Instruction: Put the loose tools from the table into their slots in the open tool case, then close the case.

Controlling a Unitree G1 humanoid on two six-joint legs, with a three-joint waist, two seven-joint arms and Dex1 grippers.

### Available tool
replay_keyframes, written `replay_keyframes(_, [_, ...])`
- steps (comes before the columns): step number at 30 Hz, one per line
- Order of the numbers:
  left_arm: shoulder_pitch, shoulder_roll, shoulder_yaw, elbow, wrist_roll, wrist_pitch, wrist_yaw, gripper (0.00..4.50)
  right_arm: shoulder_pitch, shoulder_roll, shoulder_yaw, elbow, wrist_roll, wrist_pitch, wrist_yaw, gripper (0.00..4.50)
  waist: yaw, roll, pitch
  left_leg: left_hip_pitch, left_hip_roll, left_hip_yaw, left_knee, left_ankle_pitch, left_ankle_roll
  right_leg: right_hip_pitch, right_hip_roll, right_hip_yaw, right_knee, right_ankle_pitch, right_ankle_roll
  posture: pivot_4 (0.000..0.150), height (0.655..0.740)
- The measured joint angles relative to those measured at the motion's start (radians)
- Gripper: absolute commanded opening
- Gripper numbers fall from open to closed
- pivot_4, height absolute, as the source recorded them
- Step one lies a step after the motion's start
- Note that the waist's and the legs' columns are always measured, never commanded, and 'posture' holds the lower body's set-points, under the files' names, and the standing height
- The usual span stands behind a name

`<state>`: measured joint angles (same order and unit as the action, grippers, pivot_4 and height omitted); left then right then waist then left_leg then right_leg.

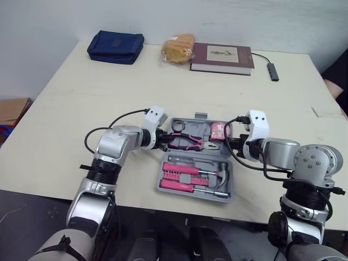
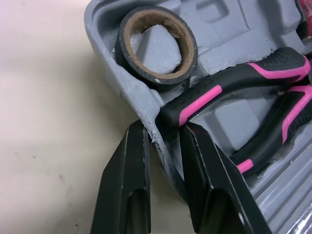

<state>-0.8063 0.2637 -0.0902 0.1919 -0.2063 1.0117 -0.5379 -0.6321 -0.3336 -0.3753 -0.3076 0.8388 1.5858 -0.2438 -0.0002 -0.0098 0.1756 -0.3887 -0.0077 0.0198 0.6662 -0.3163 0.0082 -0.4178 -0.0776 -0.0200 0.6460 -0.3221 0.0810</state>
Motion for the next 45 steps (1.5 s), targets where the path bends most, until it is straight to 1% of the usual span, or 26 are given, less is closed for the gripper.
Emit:
replay_keyframes(2, [0.001,-0.017,0.02,0.014,0.0,-0.06,0.012,0.3,0.022,-0.023,0.022,-0.056,-0.024,-0.047,0.029,0.0,0.004,0.0,0.0,-0.001,0.0,0.0,0.0,0.0,0.0,0.0,0.0,0.0,-0.001,0.0,0.0,0.15,0.74])
replay_keyframes(6, [0.014,-0.057,0.042,0.068,0.003,-0.28,0.035,0.3,0.129,-0.119,0.107,-0.141,-0.107,-0.249,0.144,0.0,0.004,0.0,0.0,-0.001,-0.002,0.002,0.0,0.0,0.0,-0.001,0.0,0.001,-0.002,0.001,0.001,0.15,0.74])
replay_keyframes(8, [0.029,-0.064,0.039,0.107,0.018,-0.46,0.034,0.3,0.248,-0.219,0.215,-0.17,-0.212,-0.469,0.241,0.0,0.005,0.0,0.0,-0.001,-0.002,0.002,-0.001,0.0,0.0,-0.001,0.0,0.0,-0.003,0.001,0.002,0.15,0.74])
replay_keyframes(10, [0.04,-0.064,0.035,0.126,0.029,-0.56,0.025,0.3,0.306,-0.235,0.266,-0.163,-0.282,-0.599,0.281,0.0,0.006,-0.001,0.0,-0.001,-0.003,0.003,-0.001,0.0,0.001,-0.001,0.0,0.001,-0.002,0.001,0.002,0.15,0.74])
replay_keyframes(12, [0.07,-0.055,-0.003,0.165,0.075,-0.776,0.008,0.3,0.456,-0.333,0.376,-0.13,-0.497,-0.97,0.346,0.0,0.005,-0.001,0.0,0.0,-0.004,0.006,-0.001,0.001,0.002,-0.002,0.0,0.003,-0.002,0.002,0.003,0.15,0.74])
replay_keyframes(13, [0.083,-0.053,-0.008,0.176,0.084,-0.829,0.001,0.3,0.489,-0.346,0.398,-0.113,-0.552,-1.065,0.357,0.0,0.004,-0.001,0.001,0.0,-0.004,0.007,-0.001,0.001,0.002,-0.002,0.0,0.004,-0.002,0.002,0.004,0.15,0.74])
replay_keyframes(15, [0.121,-0.04,-0.013,0.194,0.105,-0.966,-0.017,0.3,0.576,-0.379,0.45,-0.057,-0.716,-1.315,0.356,0.0,0.0,-0.001,0.001,0.001,-0.004,0.009,-0.001,0.001,0.002,-0.002,0.0,0.006,-0.002,0.002,0.005,0.15,0.74])
replay_keyframes(18, [0.164,-0.013,-0.021,0.207,0.122,-1.094,-0.044,0.3,0.637,-0.388,0.478,-0.004,-0.867,-1.508,0.33,0.0,0.0,-0.001,0.001,0.003,-0.004,0.01,0.0,0.001,0.002,-0.002,0.0,0.008,-0.003,0.002,0.005,0.15,0.74])
replay_keyframes(22, [0.225,0.026,-0.036,0.206,0.138,-1.23,-0.069,0.3,0.7,-0.387,0.489,0.032,-1.014,-1.654,0.282,0.0,0.001,-0.001,0.0,0.007,-0.003,0.011,-0.001,0.001,0.002,0.0,0.0,0.01,-0.003,0.002,0.004,0.15,0.74])
replay_keyframes(24, [0.263,0.041,-0.036,0.204,0.133,-1.284,-0.097,0.87,0.739,-0.38,0.49,0.038,-1.083,-1.707,0.252,0.0,0.001,-0.002,0.0,0.015,-0.003,0.011,-0.003,0.0,0.002,0.009,0.0,0.01,-0.007,0.002,0.004,0.15,0.74])
replay_keyframes(25, [0.274,0.052,-0.034,0.204,0.131,-1.295,-0.105,1.19,0.753,-0.377,0.488,0.041,-1.099,-1.72,0.242,0.39,0.001,-0.002,0.0,0.018,-0.003,0.012,-0.004,0.0,0.003,0.012,0.0,0.01,-0.008,0.002,0.004,0.15,0.74])
replay_keyframes(27, [0.3,0.094,-0.013,0.204,0.126,-1.322,-0.129,2.02,0.801,-0.373,0.467,0.056,-1.136,-1.745,0.224,1.14,0.0,-0.002,0.0,0.02,-0.002,0.011,-0.004,-0.001,0.003,0.014,0.0,0.01,-0.008,0.002,0.004,0.15,0.74])
replay_keyframes(28, [0.308,0.11,0.004,0.204,0.12,-1.332,-0.14,2.56,0.825,-0.373,0.453,0.083,-1.155,-1.751,0.229,1.74,0.005,-0.003,-0.001,0.02,-0.002,0.01,-0.003,-0.001,0.004,0.015,-0.001,0.009,-0.009,0.002,0.004,0.15,0.74])
replay_keyframes(29, [0.311,0.12,0.014,0.204,0.115,-1.339,-0.146,2.97,0.849,-0.376,0.446,0.103,-1.167,-1.752,0.232,2.2,0.011,-0.003,-0.001,0.019,-0.002,0.01,-0.003,-0.002,0.005,0.016,-0.001,0.008,-0.01,0.002,0.004,0.15,0.74])
replay_keyframes(30, [0.314,0.135,0.021,0.204,0.11,-1.349,-0.159,3.48,0.878,-0.379,0.438,0.114,-1.183,-1.762,0.231,2.75,0.014,-0.003,-0.001,0.019,-0.002,0.01,-0.002,-0.002,0.005,0.016,-0.001,0.009,-0.01,0.002,0.004,0.15,0.74])
replay_keyframes(31, [0.32,0.161,0.031,0.204,0.099,-1.359,-0.188,3.89,0.918,-0.387,0.403,0.092,-1.201,-1.792,0.233,3.16,0.013,-0.002,-0.001,0.019,-0.002,0.011,-0.002,-0.003,0.006,0.016,-0.001,0.01,-0.01,0.002,0.004,0.15,0.74])
replay_keyframes(32, [0.325,0.181,0.034,0.204,0.092,-1.365,-0.206,4.35,0.948,-0.398,0.379,0.078,-1.21,-1.808,0.234,3.7,0.013,-0.002,-0.001,0.02,-0.002,0.011,-0.003,-0.003,0.006,0.016,-0.001,0.01,-0.01,0.002,0.004,0.15,0.74])
replay_keyframes(33, [0.338,0.215,0.041,0.204,0.087,-1.37,-0.232,4.5,0.993,-0.413,0.338,0.061,-1.219,-1.833,0.235,4.04,0.012,-0.002,-0.001,0.02,-0.002,0.011,-0.003,-0.003,0.006,0.016,-0.001,0.01,-0.01,0.002,0.004,0.15,0.74])
replay_keyframes(35, [0.379,0.289,0.07,0.224,0.078,-1.366,-0.276,4.5,1.114,-0.437,0.242,0.036,-1.221,-1.888,0.245,4.04,0.009,-0.002,-0.001,0.021,-0.001,0.011,-0.005,-0.004,0.006,0.016,0.0,0.01,-0.012,0.002,0.004,0.15,0.74])
replay_keyframes(37, [0.401,0.33,0.105,0.257,0.065,-1.34,-0.305,4.5,1.201,-0.436,0.187,0.036,-1.218,-1.919,0.27,4.04,0.002,-0.004,0.0,0.021,0.0,0.011,-0.004,-0.005,0.007,0.016,0.0,0.009,-0.012,0.002,0.004,0.15,0.74])
replay_keyframes(40, [0.396,0.332,0.112,0.258,0.041,-1.296,-0.333,4.5,1.261,-0.402,0.143,0.015,-1.143,-1.942,0.324,4.04,-0.001,-0.004,0.0,0.025,0.0,0.011,-0.004,-0.008,0.012,0.022,-0.001,0.009,-0.013,0.002,0.004,0.15,0.74])
replay_keyframes(41, [0.387,0.328,0.112,0.258,0.032,-1.272,-0.342,4.5,1.284,-0.393,0.13,-0.007,-1.082,-1.94,0.358,4.04,0.001,-0.003,0.0,0.027,0.0,0.01,-0.004,-0.009,0.013,0.024,-0.001,0.009,-0.013,0.002,0.004,0.15,0.74])
replay_keyframes(42, [0.37,0.324,0.112,0.259,0.021,-1.24,-0.352,3.98,1.31,-0.384,0.123,-0.035,-0.994,-1.931,0.406,3.54,0.002,-0.004,0.0,0.028,0.0,0.009,-0.004,-0.01,0.013,0.026,-0.001,0.008,-0.014,0.002,0.004,0.15,0.74])
replay_keyframes(43, [0.345,0.316,0.112,0.259,0.009,-1.21,-0.359,3.66,1.33,-0.37,0.12,-0.072,-0.904,-1.917,0.453,3.19,0.003,-0.004,0.0,0.028,0.0,0.008,-0.004,-0.01,0.013,0.026,-0.001,0.007,-0.014,0.002,0.004,0.15,0.74])
replay_keyframes(44, [0.311,0.297,0.113,0.259,-0.003,-1.182,-0.364,3.17,1.339,-0.358,0.12,-0.116,-0.807,-1.885,0.502,2.69,0.001,-0.004,0.0,0.028,0.0,0.008,-0.004,-0.01,0.013,0.026,-0.001,0.007,-0.014,0.002,0.004,0.15,0.74])
replay_keyframes(45, [0.278,0.279,0.11,0.259,-0.009,-1.159,-0.369,2.73,1.341,-0.357,0.121,-0.151,-0.74,-1.855,0.54,2.18,0.0,-0.004,0.0,0.028,0.0,0.009,-0.004,-0.01,0.013,0.026,-0.001,0.008,-0.015,0.002,0.004,0.15,0.74])
